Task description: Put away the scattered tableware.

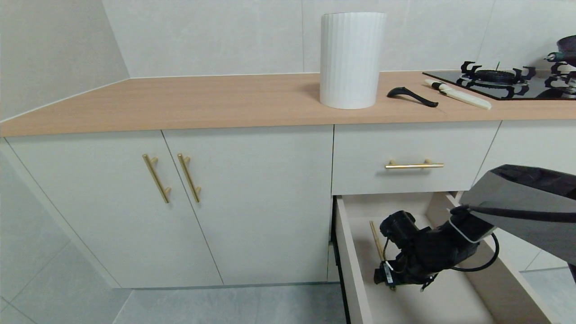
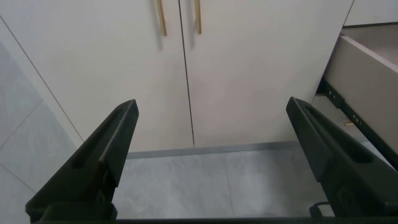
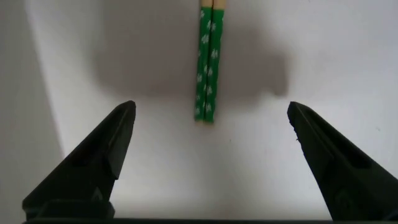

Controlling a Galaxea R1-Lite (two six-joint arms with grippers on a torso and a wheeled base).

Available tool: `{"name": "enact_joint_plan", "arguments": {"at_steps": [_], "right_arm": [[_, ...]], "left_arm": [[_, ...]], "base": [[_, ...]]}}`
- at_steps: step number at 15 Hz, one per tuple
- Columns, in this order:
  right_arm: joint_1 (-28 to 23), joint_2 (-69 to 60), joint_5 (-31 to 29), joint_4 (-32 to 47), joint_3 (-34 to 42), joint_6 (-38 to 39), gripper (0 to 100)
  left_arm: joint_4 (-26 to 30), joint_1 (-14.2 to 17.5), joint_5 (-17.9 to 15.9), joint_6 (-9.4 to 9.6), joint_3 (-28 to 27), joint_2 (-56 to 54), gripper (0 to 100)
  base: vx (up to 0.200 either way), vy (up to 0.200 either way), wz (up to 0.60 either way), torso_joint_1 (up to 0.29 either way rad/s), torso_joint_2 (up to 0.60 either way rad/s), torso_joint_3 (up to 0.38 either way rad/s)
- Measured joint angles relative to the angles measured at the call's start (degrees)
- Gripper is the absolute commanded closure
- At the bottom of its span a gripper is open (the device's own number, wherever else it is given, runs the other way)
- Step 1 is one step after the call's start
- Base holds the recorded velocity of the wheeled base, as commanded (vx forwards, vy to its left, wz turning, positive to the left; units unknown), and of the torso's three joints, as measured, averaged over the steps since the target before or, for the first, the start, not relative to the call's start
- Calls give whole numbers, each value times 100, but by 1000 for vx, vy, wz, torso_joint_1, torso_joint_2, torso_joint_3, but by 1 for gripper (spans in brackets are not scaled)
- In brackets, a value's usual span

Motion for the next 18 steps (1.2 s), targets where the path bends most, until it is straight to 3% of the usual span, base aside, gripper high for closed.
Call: {"name": "enact_joint_plan", "arguments": {"at_steps": [7,13,18], "right_arm": [[-68,-2057,39,28,835,-742,0],[-96,-3541,41,33,1058,-925,0],[-90,-3900,41,28,1147,-1000,0]], "left_arm": [[6,0,2,0,0,0,0],[-2,0,5,0,0,0,0],[4,0,5,0,0,0,0]], "base": [[0,0,0,0,-25,-25],[0,0,0,49,-365,-327],[0,0,0,129,-469,-332]]}}
